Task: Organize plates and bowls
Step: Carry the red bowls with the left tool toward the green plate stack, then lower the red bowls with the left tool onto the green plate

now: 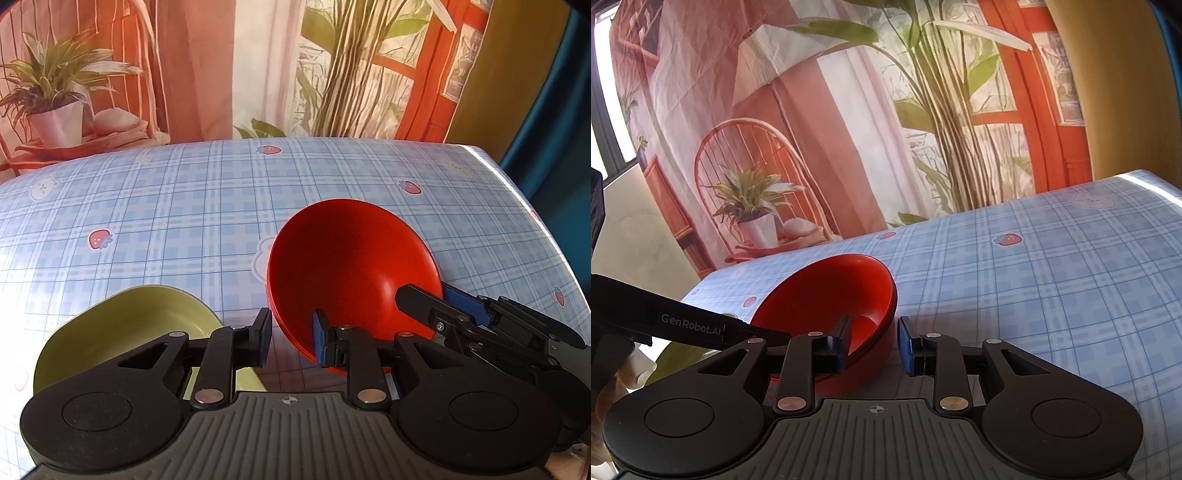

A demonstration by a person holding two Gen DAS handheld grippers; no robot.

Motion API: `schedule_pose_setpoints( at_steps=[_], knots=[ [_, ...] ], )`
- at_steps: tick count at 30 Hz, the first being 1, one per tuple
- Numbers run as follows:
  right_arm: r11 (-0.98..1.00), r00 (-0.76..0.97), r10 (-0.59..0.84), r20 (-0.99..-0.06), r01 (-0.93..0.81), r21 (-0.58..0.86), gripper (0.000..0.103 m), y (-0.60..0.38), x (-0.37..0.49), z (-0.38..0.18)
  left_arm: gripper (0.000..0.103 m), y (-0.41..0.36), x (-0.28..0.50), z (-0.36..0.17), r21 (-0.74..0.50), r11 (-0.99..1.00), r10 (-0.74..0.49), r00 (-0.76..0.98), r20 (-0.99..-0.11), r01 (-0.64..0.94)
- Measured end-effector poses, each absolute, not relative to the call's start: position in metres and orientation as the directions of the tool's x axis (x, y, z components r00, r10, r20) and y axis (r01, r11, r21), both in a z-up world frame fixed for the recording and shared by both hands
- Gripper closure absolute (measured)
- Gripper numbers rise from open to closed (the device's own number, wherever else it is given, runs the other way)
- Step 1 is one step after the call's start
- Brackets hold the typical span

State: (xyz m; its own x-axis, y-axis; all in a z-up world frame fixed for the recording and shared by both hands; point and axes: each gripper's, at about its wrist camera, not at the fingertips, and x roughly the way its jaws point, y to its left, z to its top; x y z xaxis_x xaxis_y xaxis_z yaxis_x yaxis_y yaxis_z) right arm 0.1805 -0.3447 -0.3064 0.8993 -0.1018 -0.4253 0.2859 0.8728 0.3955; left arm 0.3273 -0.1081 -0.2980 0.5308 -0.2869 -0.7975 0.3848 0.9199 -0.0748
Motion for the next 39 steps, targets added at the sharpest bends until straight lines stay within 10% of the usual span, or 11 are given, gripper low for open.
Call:
schedule_pose_setpoints(
  at_steps=[39],
  knots=[
    [0.914,0.895,-0.106,-0.433,0.259,0.312,0.084,-0.286,0.137,-0.254,0.079,-0.073,0.247,-0.258,-0.126,0.911,-0.359,0.605,-0.710,0.393]
  ],
)
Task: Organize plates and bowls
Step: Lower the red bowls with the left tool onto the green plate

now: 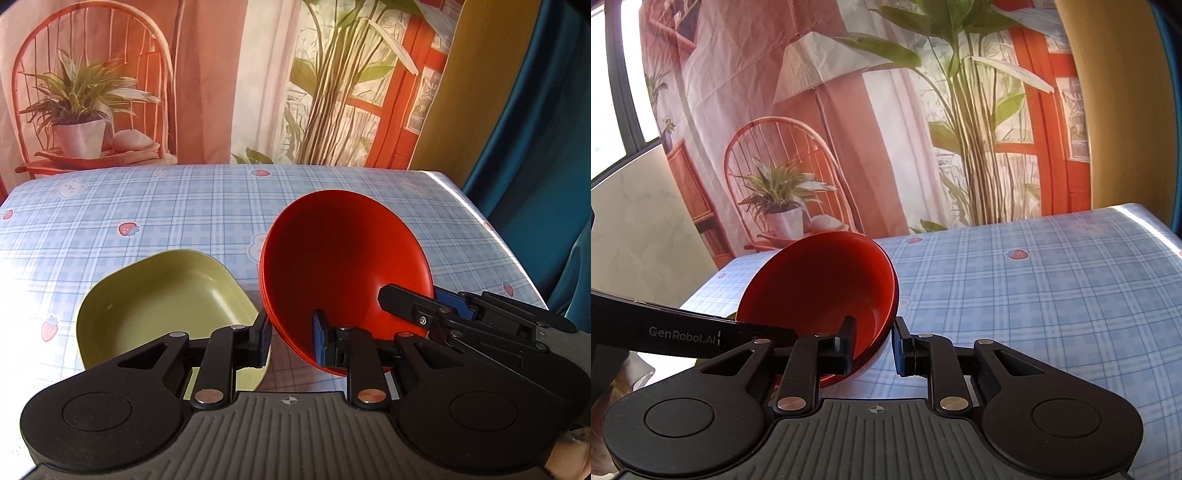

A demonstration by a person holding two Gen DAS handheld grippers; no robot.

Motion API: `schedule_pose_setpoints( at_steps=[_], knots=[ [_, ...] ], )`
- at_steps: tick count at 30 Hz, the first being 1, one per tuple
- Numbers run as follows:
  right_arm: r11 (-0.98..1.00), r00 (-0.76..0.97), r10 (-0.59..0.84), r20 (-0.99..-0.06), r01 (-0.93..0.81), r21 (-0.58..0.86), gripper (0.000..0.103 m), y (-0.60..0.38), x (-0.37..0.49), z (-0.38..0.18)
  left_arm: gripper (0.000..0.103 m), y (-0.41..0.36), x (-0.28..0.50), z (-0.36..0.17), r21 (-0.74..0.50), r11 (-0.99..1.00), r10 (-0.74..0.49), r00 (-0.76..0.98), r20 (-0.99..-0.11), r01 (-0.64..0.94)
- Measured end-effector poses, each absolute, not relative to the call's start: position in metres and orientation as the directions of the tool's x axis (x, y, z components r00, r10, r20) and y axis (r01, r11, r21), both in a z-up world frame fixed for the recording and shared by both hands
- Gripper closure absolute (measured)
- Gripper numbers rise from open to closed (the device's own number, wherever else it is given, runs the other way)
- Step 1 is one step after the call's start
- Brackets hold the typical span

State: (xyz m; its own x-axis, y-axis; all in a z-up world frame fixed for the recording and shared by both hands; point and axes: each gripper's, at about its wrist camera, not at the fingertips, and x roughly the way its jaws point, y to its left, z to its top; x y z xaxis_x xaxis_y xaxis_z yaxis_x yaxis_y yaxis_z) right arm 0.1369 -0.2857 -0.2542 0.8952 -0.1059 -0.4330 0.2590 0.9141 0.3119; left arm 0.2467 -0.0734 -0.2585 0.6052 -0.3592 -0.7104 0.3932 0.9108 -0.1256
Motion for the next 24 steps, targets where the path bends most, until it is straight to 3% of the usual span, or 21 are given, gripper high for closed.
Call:
schedule_pose_setpoints(
  at_steps=[24],
  knots=[
    [0.969,0.832,0.024,-0.554,0.118,0.219,0.084,-0.198,0.211,-0.265,0.079,0.035,0.250,-0.274,-0.188,0.957,-0.289,0.637,-0.714,0.223]
  ],
)
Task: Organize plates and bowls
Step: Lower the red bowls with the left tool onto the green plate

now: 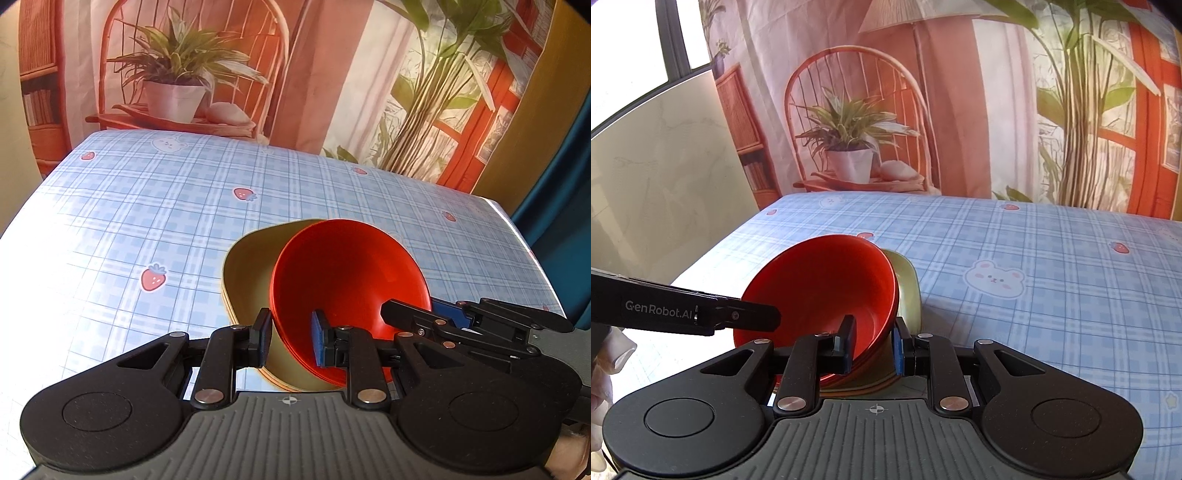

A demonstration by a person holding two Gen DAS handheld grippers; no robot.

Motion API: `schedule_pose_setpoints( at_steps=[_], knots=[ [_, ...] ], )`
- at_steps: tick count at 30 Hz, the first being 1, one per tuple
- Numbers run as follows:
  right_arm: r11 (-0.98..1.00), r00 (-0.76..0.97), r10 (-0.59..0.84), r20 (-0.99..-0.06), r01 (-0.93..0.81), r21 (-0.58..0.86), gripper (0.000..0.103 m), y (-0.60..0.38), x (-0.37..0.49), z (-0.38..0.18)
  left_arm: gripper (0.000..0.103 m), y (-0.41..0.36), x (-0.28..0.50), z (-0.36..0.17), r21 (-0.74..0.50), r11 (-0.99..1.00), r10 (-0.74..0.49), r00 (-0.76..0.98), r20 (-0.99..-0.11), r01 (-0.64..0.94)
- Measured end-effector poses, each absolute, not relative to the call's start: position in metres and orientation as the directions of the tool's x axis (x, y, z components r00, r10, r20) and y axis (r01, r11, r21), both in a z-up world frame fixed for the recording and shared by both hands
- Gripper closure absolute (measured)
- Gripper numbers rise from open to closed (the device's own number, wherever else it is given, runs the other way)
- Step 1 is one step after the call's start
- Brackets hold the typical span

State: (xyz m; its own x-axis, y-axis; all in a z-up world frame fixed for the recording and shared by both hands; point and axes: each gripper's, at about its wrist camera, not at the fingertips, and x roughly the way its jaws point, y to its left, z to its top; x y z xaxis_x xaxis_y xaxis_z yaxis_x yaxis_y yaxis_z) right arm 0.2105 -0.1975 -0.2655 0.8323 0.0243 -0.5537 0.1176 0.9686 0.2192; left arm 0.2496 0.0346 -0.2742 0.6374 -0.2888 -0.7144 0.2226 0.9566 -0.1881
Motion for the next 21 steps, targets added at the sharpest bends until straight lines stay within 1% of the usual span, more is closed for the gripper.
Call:
schedule_pose_setpoints(
  at_steps=[15,19,21],
  knots=[
    [0.975,0.808,0.040,-0.588,0.097,0.199,0.083,-0.190,0.231,-0.270,0.079,0.042,0.244,-0.278,-0.183,0.965,-0.263,0.645,-0.718,0.190],
    [0.977,0.800,0.034,-0.598,0.100,0.188,0.079,-0.189,0.232,-0.270,0.079,0.039,0.240,-0.274,-0.167,0.968,-0.249,0.659,-0.709,0.186],
    [0.983,0.799,0.006,-0.601,0.106,0.151,0.077,-0.186,0.231,-0.267,0.078,0.036,0.238,-0.270,-0.140,0.972,-0.232,0.668,-0.707,0.189]
  ],
)
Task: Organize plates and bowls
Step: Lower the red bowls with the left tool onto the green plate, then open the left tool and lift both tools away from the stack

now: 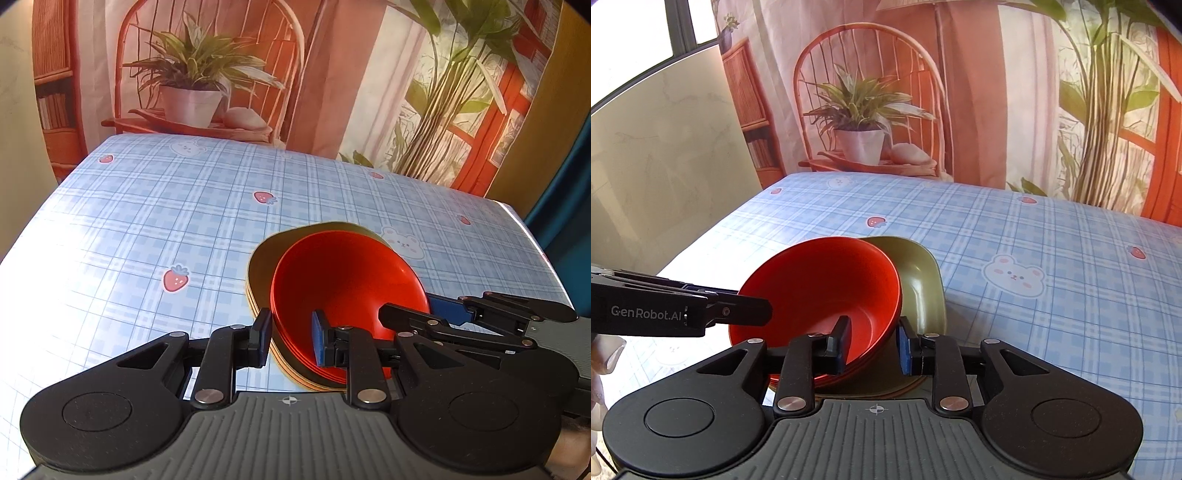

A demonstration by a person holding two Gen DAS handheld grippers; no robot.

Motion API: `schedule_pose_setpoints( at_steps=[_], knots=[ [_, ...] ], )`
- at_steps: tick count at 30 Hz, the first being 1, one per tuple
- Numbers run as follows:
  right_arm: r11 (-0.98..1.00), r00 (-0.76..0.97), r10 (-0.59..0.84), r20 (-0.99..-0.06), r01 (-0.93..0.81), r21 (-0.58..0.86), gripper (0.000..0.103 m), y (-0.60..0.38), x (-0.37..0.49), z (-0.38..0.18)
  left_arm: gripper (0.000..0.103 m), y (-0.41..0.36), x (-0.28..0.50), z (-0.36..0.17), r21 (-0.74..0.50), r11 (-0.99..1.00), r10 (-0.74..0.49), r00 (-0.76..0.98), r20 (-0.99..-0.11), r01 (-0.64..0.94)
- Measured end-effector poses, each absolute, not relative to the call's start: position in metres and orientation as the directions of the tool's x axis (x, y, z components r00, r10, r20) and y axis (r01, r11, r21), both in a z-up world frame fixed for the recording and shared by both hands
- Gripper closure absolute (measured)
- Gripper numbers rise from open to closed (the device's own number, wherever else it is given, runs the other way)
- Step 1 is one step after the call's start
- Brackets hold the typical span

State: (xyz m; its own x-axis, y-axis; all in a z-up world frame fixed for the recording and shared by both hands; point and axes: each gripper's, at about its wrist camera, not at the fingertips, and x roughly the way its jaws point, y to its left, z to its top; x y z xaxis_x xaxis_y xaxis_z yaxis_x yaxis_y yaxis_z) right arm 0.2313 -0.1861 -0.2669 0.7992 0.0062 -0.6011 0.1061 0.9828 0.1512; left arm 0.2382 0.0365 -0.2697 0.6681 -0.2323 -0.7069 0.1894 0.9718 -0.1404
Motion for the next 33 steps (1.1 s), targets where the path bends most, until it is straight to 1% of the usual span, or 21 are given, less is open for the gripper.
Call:
schedule_pose_setpoints(
  at_steps=[2,3,4,5,6,9,10,11,12,13,14,15,16,17,19,20,21,25,29,33],
  knots=[
    [0.985,0.800,-0.011,-0.599,0.113,0.133,0.076,-0.185,0.229,-0.263,0.078,0.036,0.236,-0.263,-0.117,0.975,-0.217,0.680,-0.700,0.190],
    [0.984,0.802,-0.015,-0.597,0.118,0.133,0.075,-0.185,0.228,-0.261,0.075,0.036,0.235,-0.261,-0.109,0.976,-0.210,0.686,-0.697,0.188],
    [0.983,0.805,-0.021,-0.593,0.124,0.134,0.072,-0.185,0.226,-0.258,0.066,0.036,0.233,-0.257,-0.100,0.978,-0.199,0.693,-0.693,0.181],
    [0.982,0.809,-0.026,-0.588,0.130,0.134,0.068,-0.186,0.224,-0.254,0.062,0.037,0.231,-0.254,-0.090,0.981,-0.184,0.702,-0.688,0.169],
    [0.982,0.813,-0.030,-0.582,0.133,0.135,0.067,-0.186,0.222,-0.251,0.054,0.037,0.228,-0.248,-0.076,0.985,-0.165,0.715,-0.680,0.155],
    [0.982,0.829,-0.040,-0.558,0.136,0.131,0.064,-0.187,0.211,-0.237,0.043,0.038,0.219,-0.232,-0.047,0.989,-0.136,0.743,-0.656,0.140],
    [0.981,0.834,-0.047,-0.549,0.141,0.130,0.059,-0.188,0.207,-0.232,0.037,0.039,0.214,-0.226,-0.045,0.989,-0.135,0.751,-0.647,0.140],
    [0.980,0.842,-0.054,-0.537,0.147,0.133,0.052,-0.188,0.201,-0.225,0.033,0.039,0.210,-0.219,-0.044,0.989,-0.135,0.761,-0.634,0.139],
    [0.978,0.850,-0.059,-0.523,0.154,0.140,0.049,-0.189,0.195,-0.217,0.025,0.040,0.204,-0.212,-0.040,0.990,-0.130,0.773,-0.620,0.134],
    [0.976,0.858,-0.061,-0.511,0.158,0.149,0.042,-0.190,0.189,-0.210,0.012,0.040,0.199,-0.206,-0.037,0.991,-0.122,0.785,-0.608,0.125],
    [0.975,0.866,-0.059,-0.497,0.157,0.157,0.036,-0.190,0.182,-0.203,0.007,0.040,0.191,-0.199,-0.032,0.993,-0.108,0.800,-0.590,0.111],
    [0.975,0.874,-0.061,-0.482,0.157,0.160,0.033,-0.190,0.175,-0.195,0.004,0.040,0.184,-0.191,-0.024,0.995,-0.095,0.816,-0.571,0.099],
    [0.975,0.880,-0.070,-0.469,0.160,0.154,0.026,-0.189,0.168,-0.186,0.004,0.040,0.178,-0.185,-0.013,0.995,-0.085,0.826,-0.558,0.094],
    [0.976,0.887,-0.082,-0.455,0.165,0.145,0.016,-0.188,0.161,-0.178,0.004,0.038,0.171,-0.176,0.006,0.996,-0.073,0.834,-0.547,0.091],
    [0.975,0.898,-0.113,-0.424,0.182,0.125,0.003,-0.185,0.144,-0.162,0.004,0.035,0.158,-0.162,0.037,0.995,-0.057,0.846,-0.530,0.090],
    [0.976,0.904,-0.121,-0.409,0.183,0.116,0.001,-0.184,0.136,-0.154,0.003,0.033,0.151,-0.153,0.051,0.994,-0.052,0.855,-0.515,0.092],
    [0.976,0.907,-0.128,-0.401,0.186,0.110,0.001,-0.184,0.127,-0.147,0.000,0.031,0.144,-0.145,0.062,0.994,-0.052,0.864,-0.500,0.095],
    [0.972,0.914,-0.159,-0.373,0.211,0.103,0.001,-0.178,0.095,-0.119,0.000,0.025,0.113,-0.117,0.088,0.991,-0.054,0.894,-0.444,0.104],
    [0.960,0.914,-0.231,-0.335,0.269,0.072,0.000,-0.168,0.062,-0.095,0.000,0.013,0.082,-0.094,0.135,0.986,-0.034,0.912,-0.409,0.097],
    [0.956,0.923,-0.256,-0.288,0.286,0.066,0.000,-0.162,0.031,-0.077,0.000,0.010,0.057,-0.077,0.145,0.984,-0.039,0.924,-0.380,0.101]
  ],
)
